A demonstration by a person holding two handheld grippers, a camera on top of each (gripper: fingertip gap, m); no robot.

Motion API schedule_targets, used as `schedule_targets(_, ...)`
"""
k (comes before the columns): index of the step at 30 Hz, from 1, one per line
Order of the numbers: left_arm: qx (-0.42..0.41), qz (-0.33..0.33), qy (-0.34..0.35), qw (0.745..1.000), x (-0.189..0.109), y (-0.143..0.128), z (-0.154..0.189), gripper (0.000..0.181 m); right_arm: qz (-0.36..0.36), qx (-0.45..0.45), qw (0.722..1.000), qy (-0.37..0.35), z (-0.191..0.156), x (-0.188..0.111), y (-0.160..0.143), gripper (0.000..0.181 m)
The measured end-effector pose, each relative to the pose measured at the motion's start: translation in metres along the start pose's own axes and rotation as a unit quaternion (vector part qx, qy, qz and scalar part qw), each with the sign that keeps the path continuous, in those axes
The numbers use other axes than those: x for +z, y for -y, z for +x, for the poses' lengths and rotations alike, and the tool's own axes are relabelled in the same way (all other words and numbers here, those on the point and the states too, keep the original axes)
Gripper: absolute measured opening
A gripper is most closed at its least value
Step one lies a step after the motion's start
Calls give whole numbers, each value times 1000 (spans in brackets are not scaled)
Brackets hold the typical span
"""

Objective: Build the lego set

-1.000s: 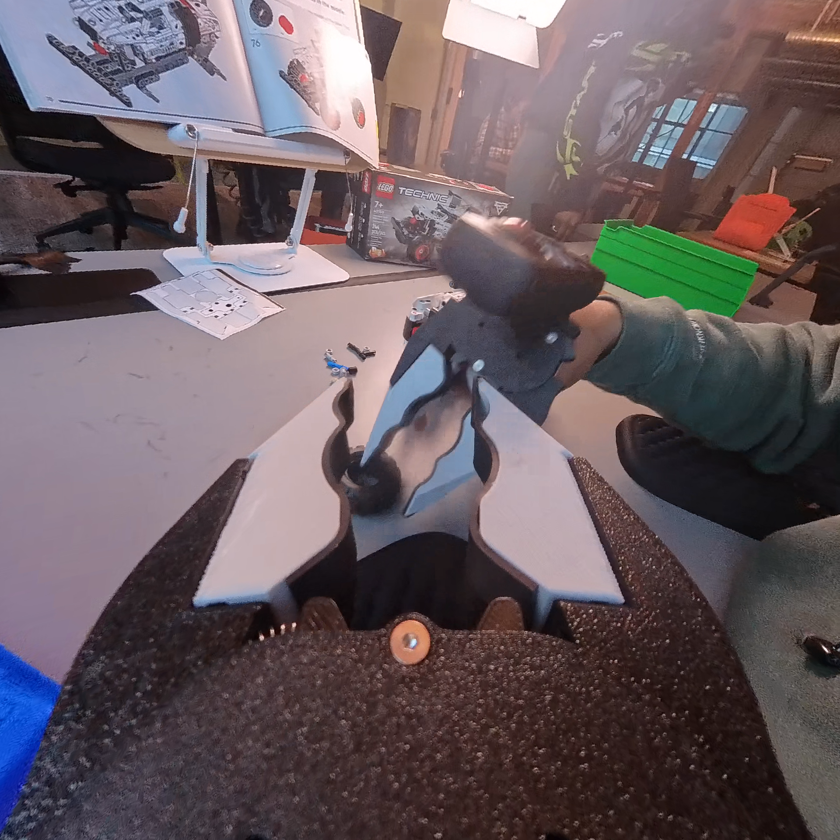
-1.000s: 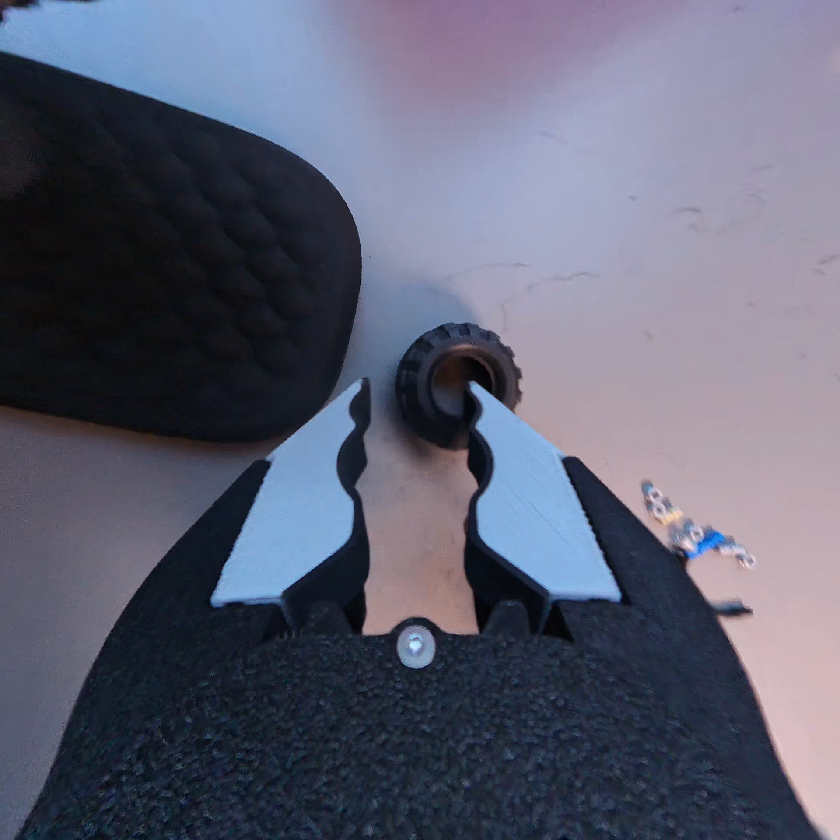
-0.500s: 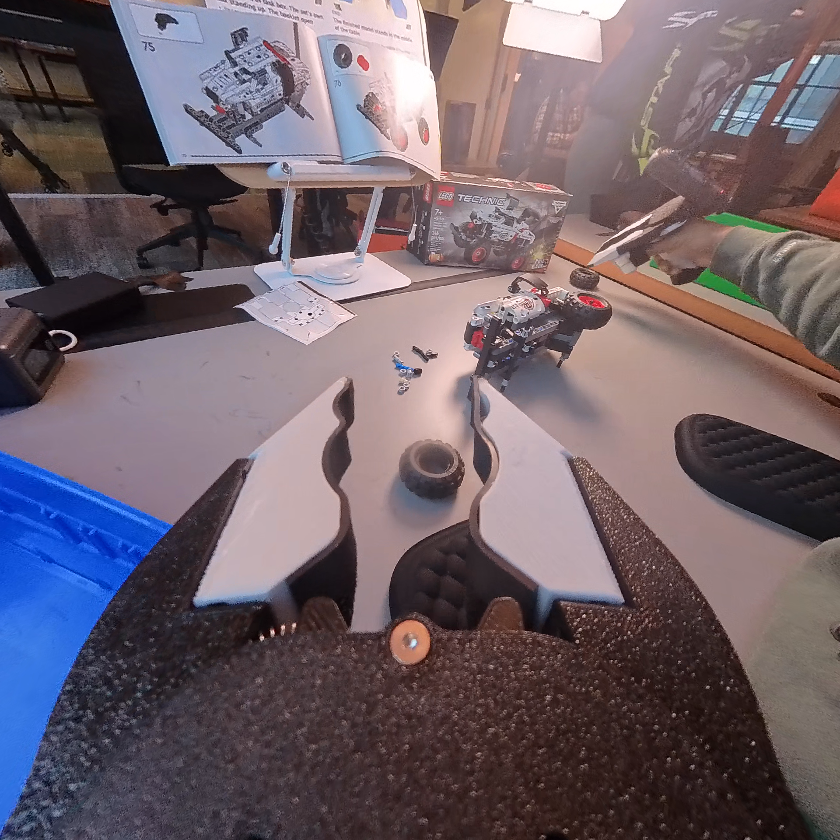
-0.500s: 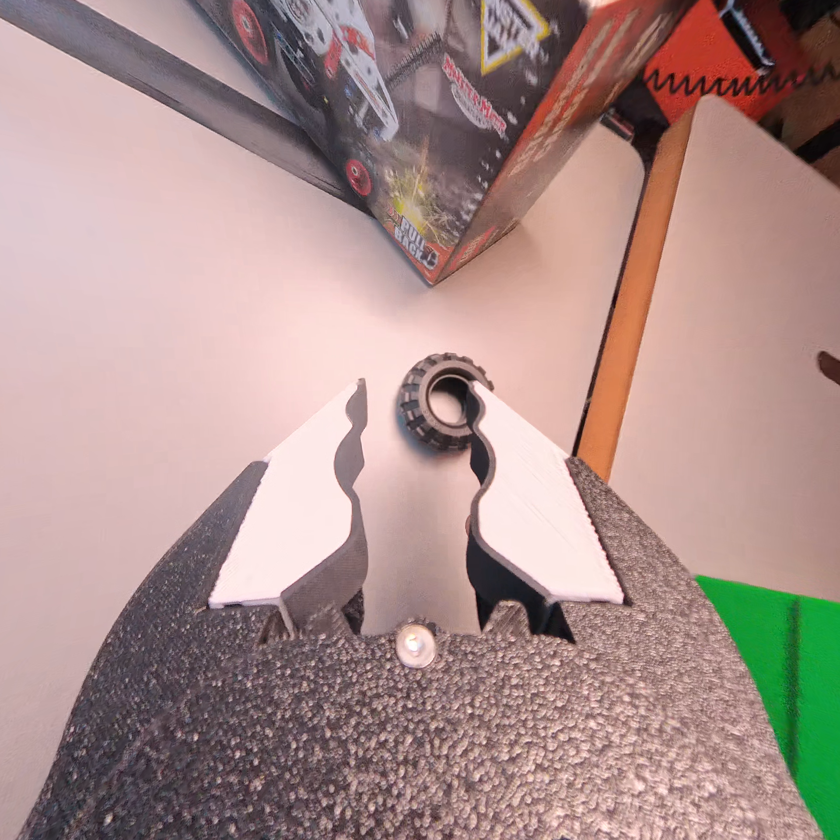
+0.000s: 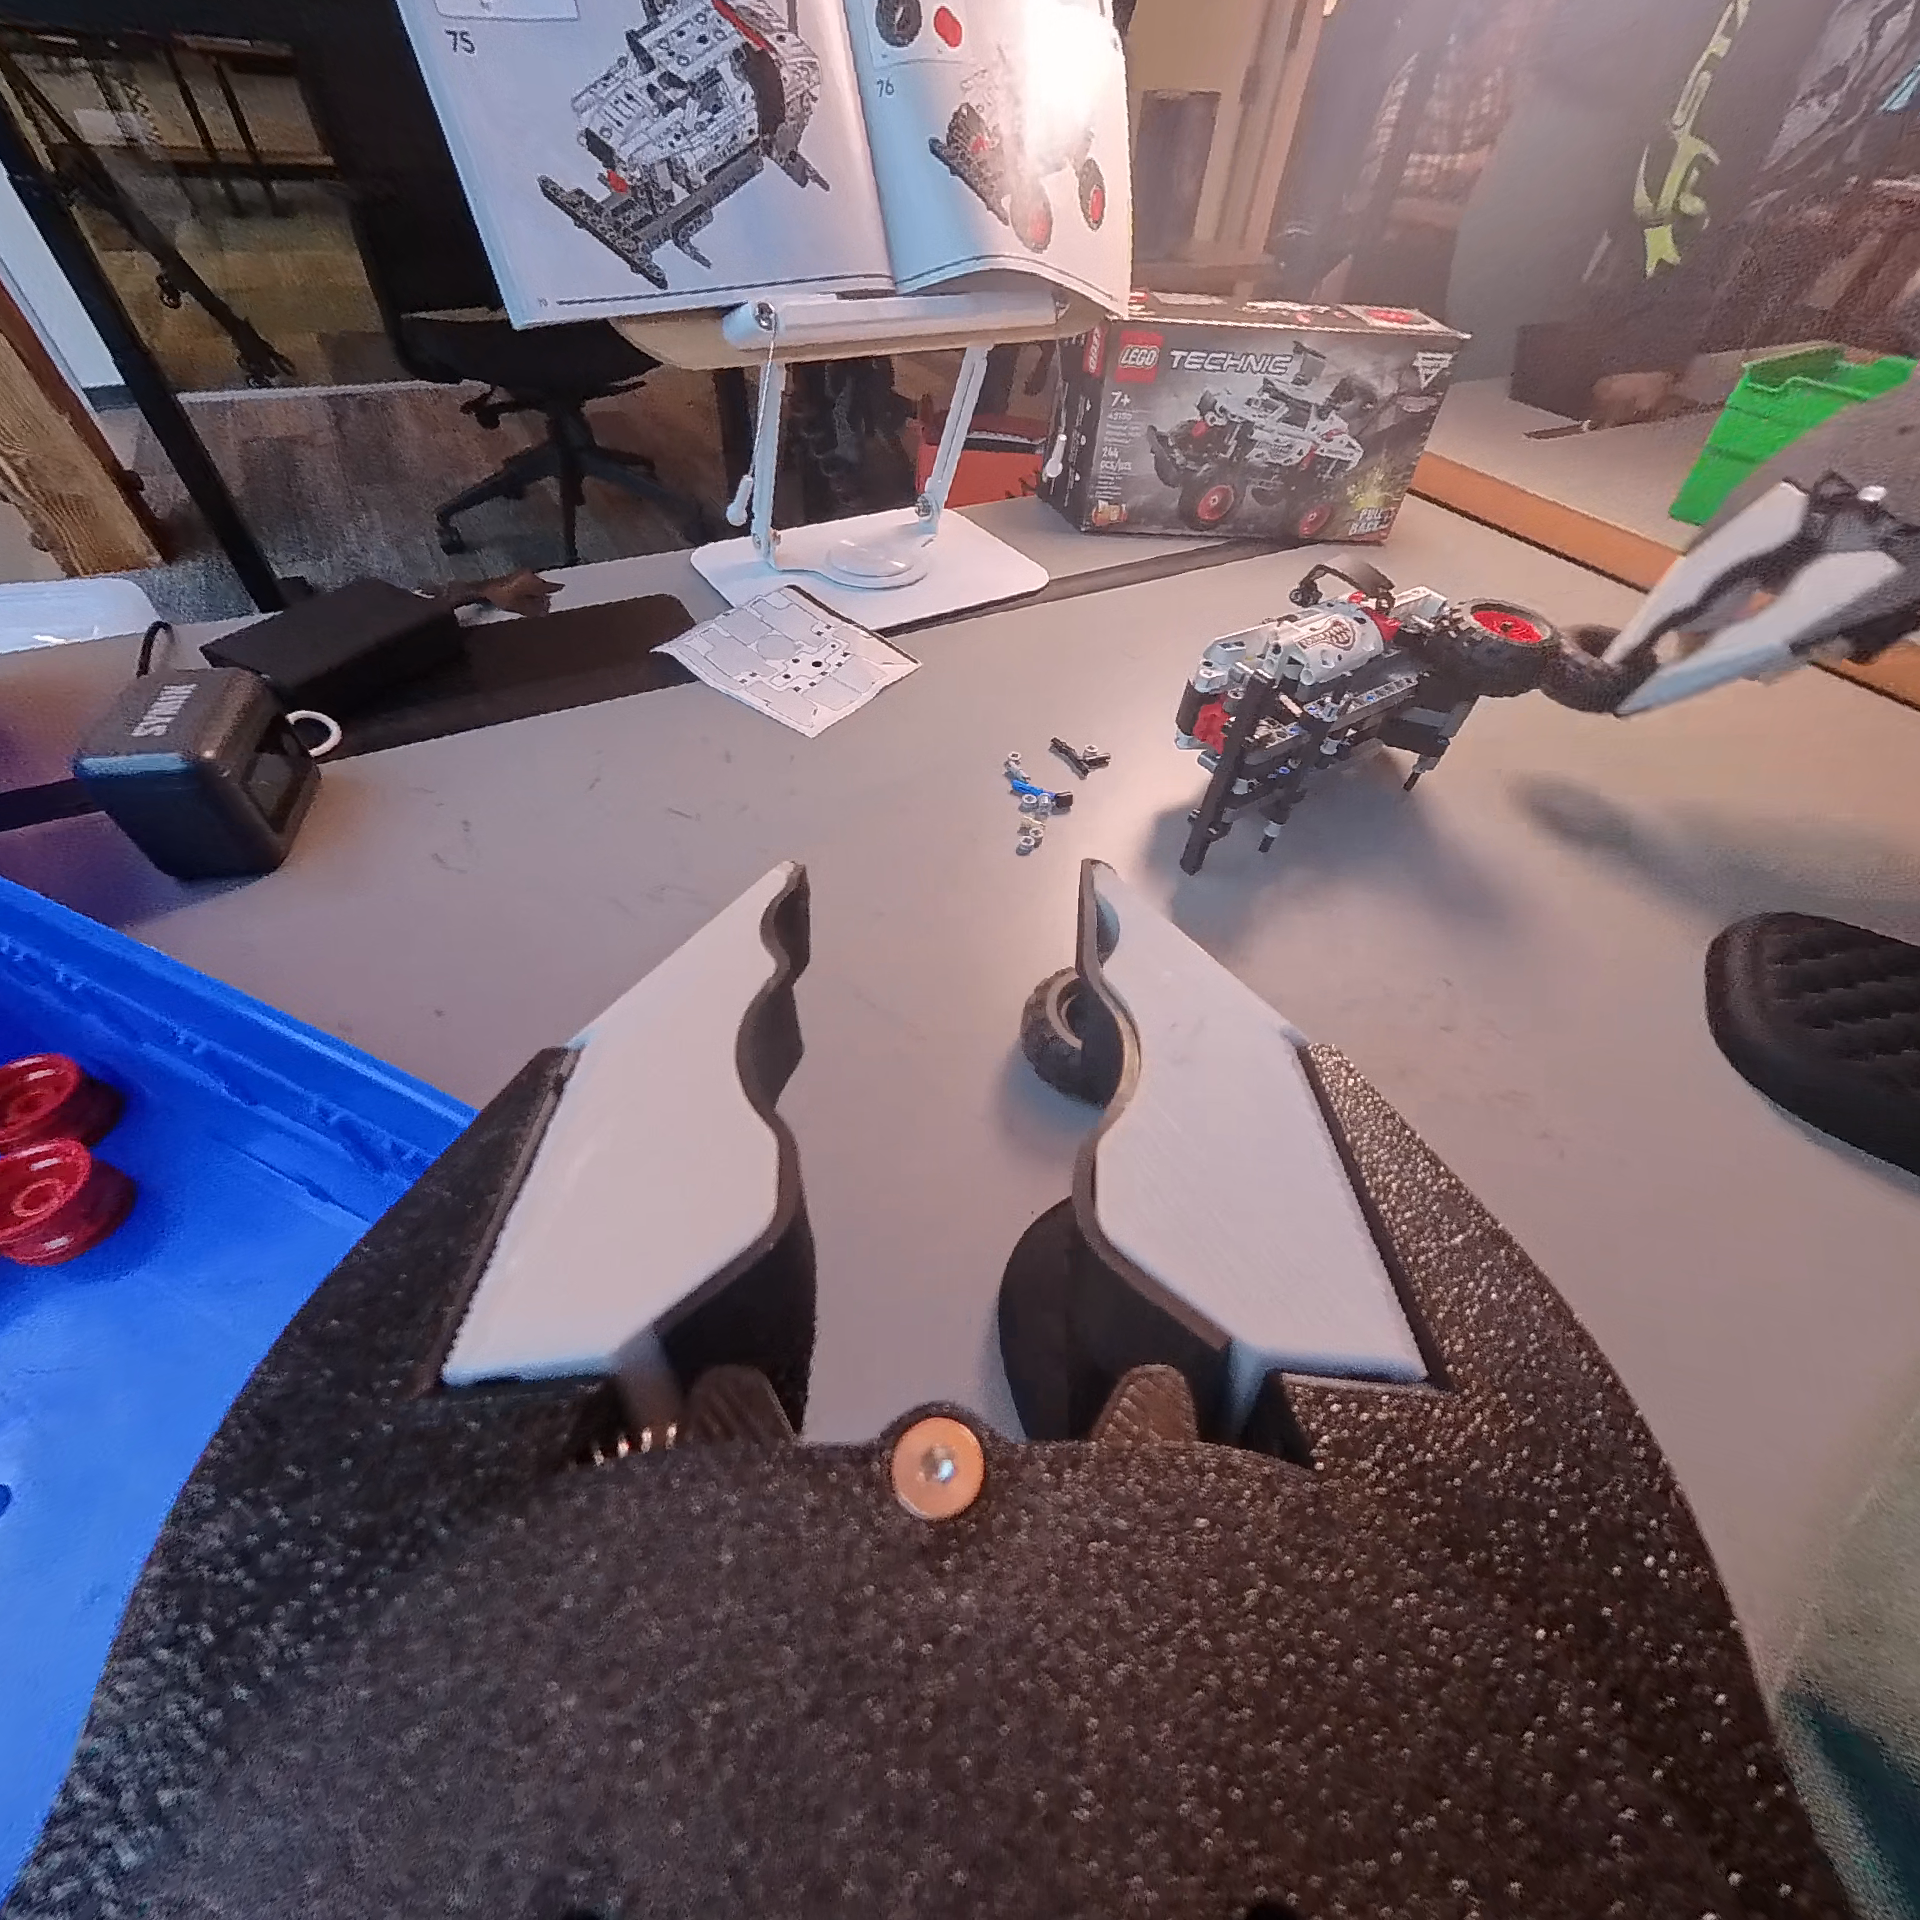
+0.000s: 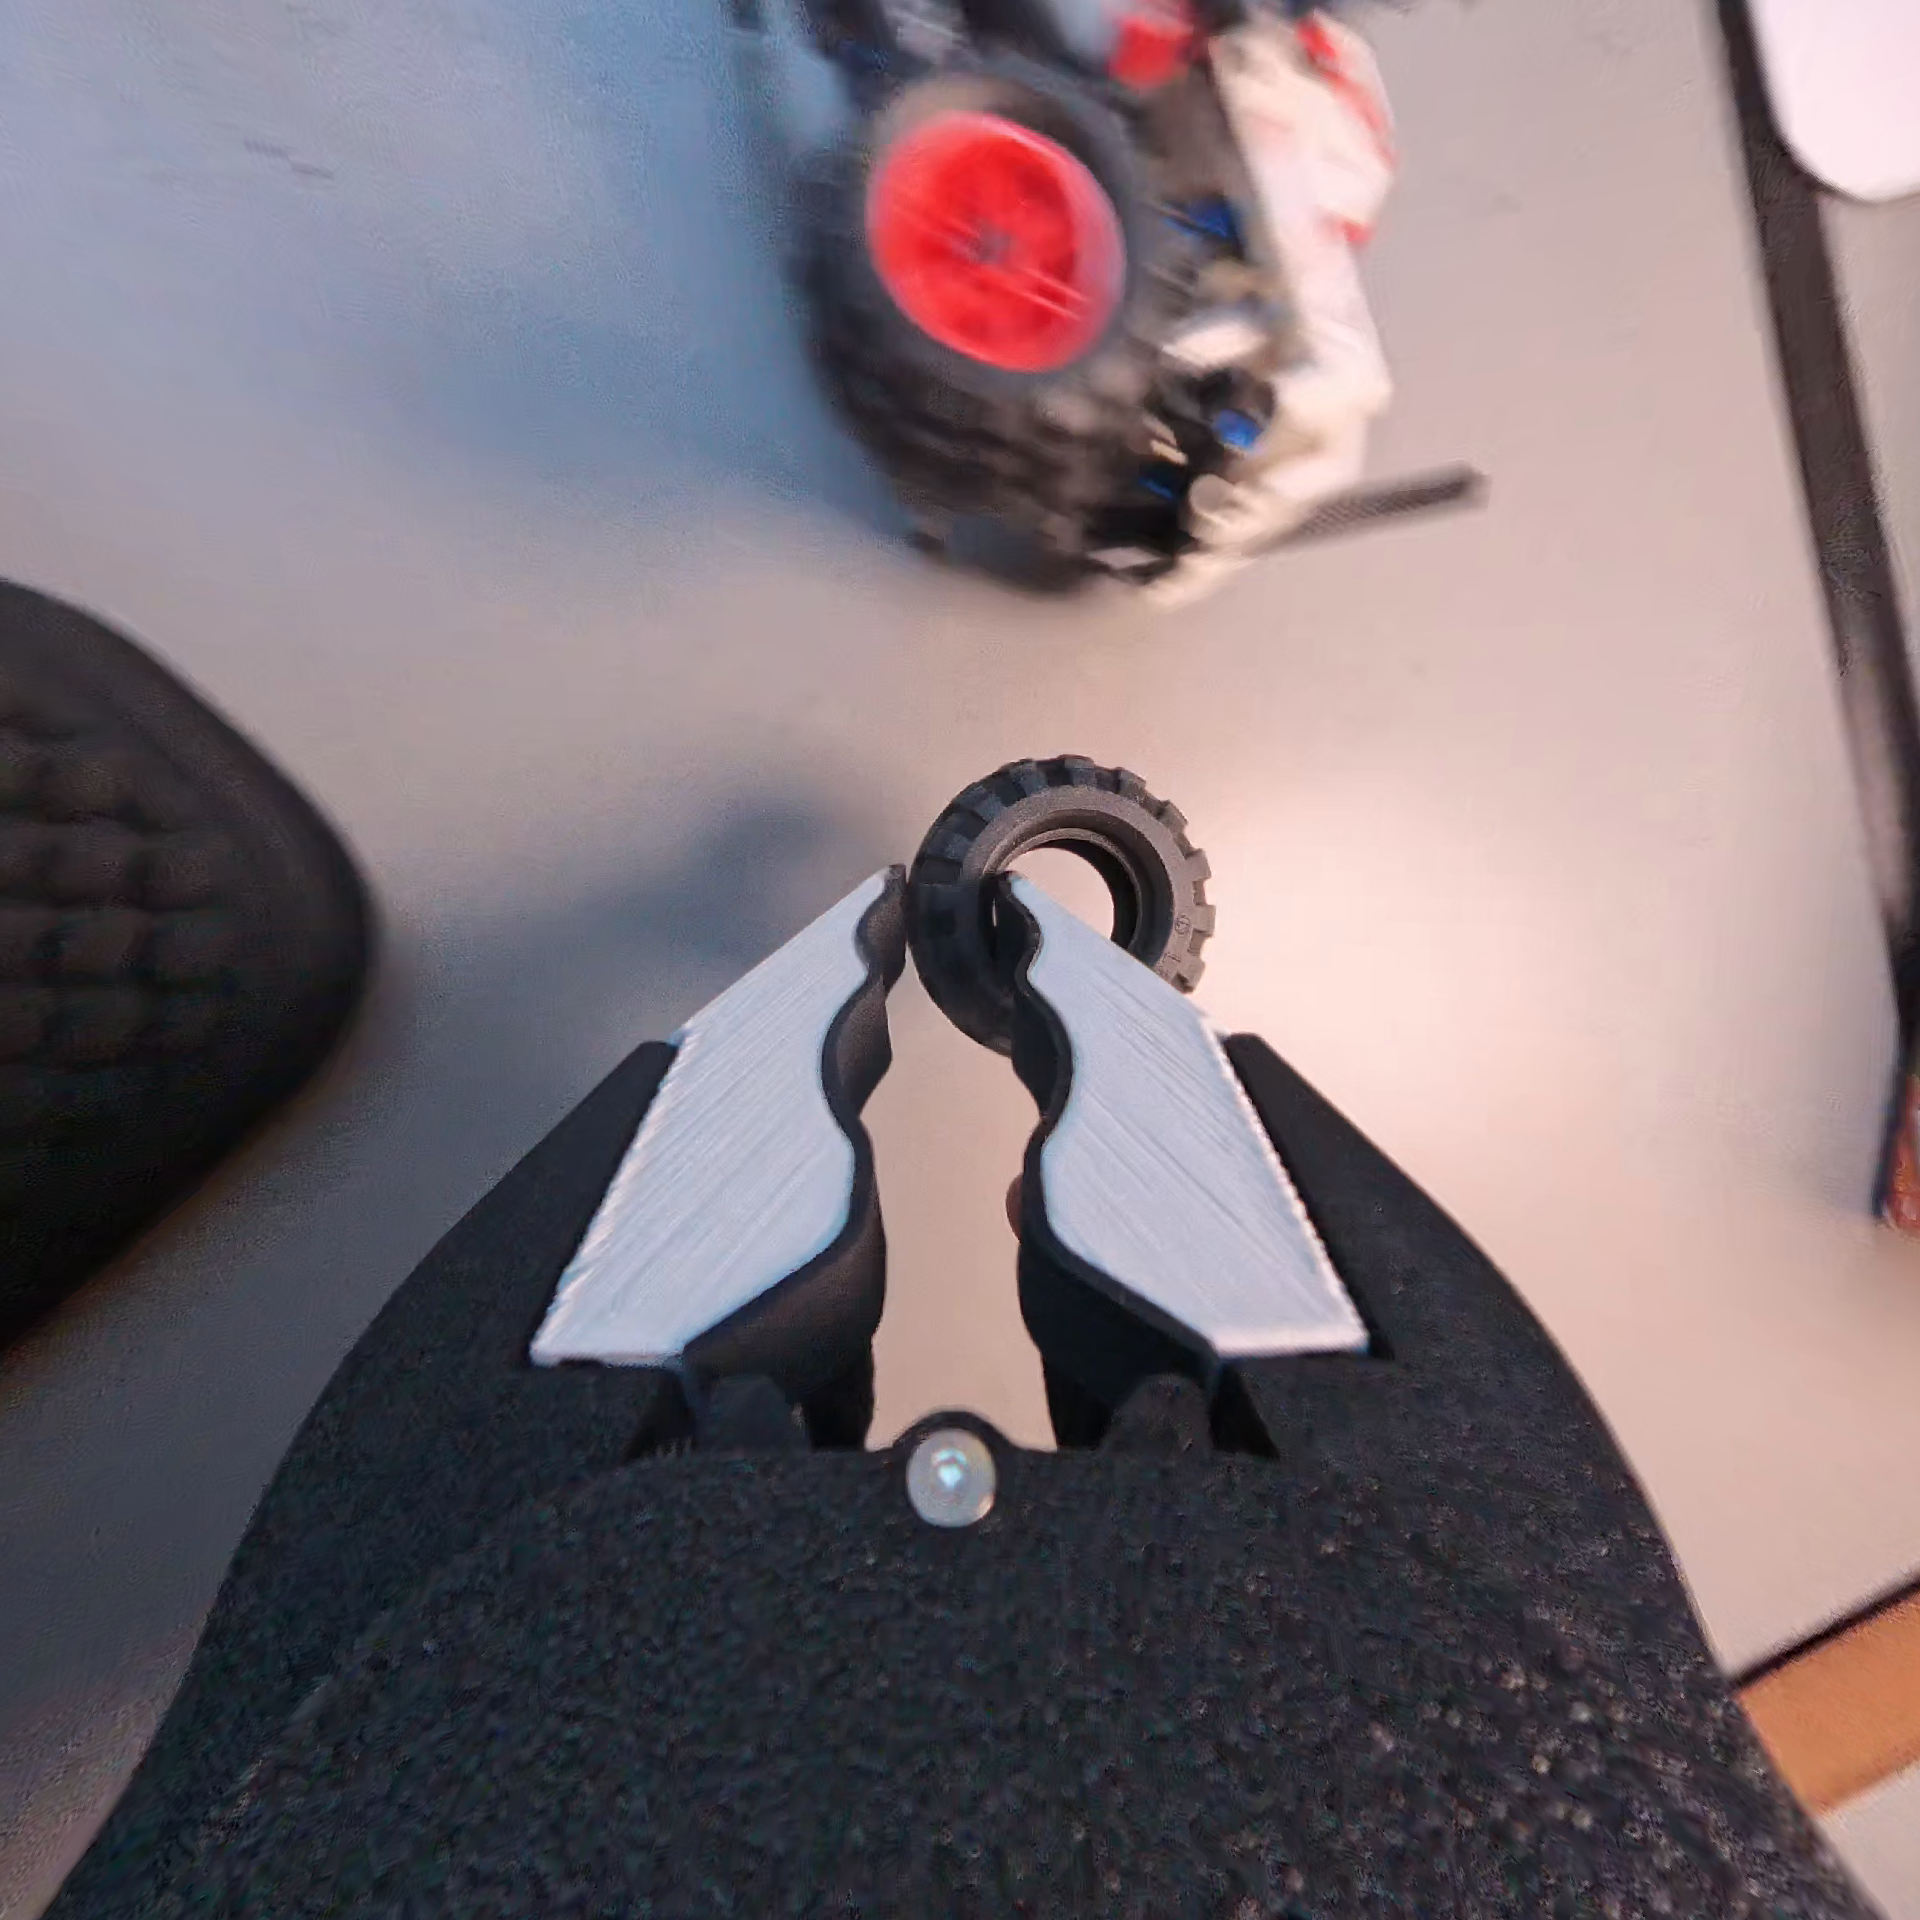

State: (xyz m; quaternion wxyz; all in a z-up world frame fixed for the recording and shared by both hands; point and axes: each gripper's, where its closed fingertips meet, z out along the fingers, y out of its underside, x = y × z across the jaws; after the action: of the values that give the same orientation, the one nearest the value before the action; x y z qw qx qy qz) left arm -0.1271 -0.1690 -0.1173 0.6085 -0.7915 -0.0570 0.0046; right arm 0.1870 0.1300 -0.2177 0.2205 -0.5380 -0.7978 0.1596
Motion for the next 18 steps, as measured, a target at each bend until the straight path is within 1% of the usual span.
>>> schedule_targets(2, -2, -20, 22, 1000, 1, -3, -12, 49, -5, -51, 998, 37, -49, 8, 19, 15)
schedule_targets(4, -20, -53, 29, 998, 0, -9, -23, 49, -8, -75, 995, 60, -78, 21, 30, 15)
schedule_targets(6, -28, -68, 34, 997, -5, -11, -34, 51, -23, -69, 994, 77, -90, 39, 29, 16)
schedule_targets(8, -14, -76, 65, 995, -15, -9, -53, 54, -41, -66, 994, 76, -92, 55, 21, 15)
schedule_targets(9, -8, -81, 79, 994, -21, -7, -62, 56, -23, -50, 996, 73, -90, 54, 26, 17)
schedule_targets(10, -2, -87, 91, 992, -27, -6, -72, 57, -26, -44, 996, 69, -89, 53, 25, 20)
schedule_targets(12, 7, -105, 123, 987, -41, -5, -96, 61, -18, -54, 997, 54, -90, 49, 24, 38)
schedule_targets(13, 11, -115, 141, 983, -48, -5, -111, 62, 1, -49, 998, 50, -91, 43, 29, 42)
schedule_targets(16, 14, -150, 182, 972, -65, -8, -154, 63, 89, -20, 995, 26, -89, 16, 53, 44)
schedule_targets(18, 0, -189, 173, 967, -67, -18, -176, 63, 146, -6, 989, -6, -82, -1, 66, 43)
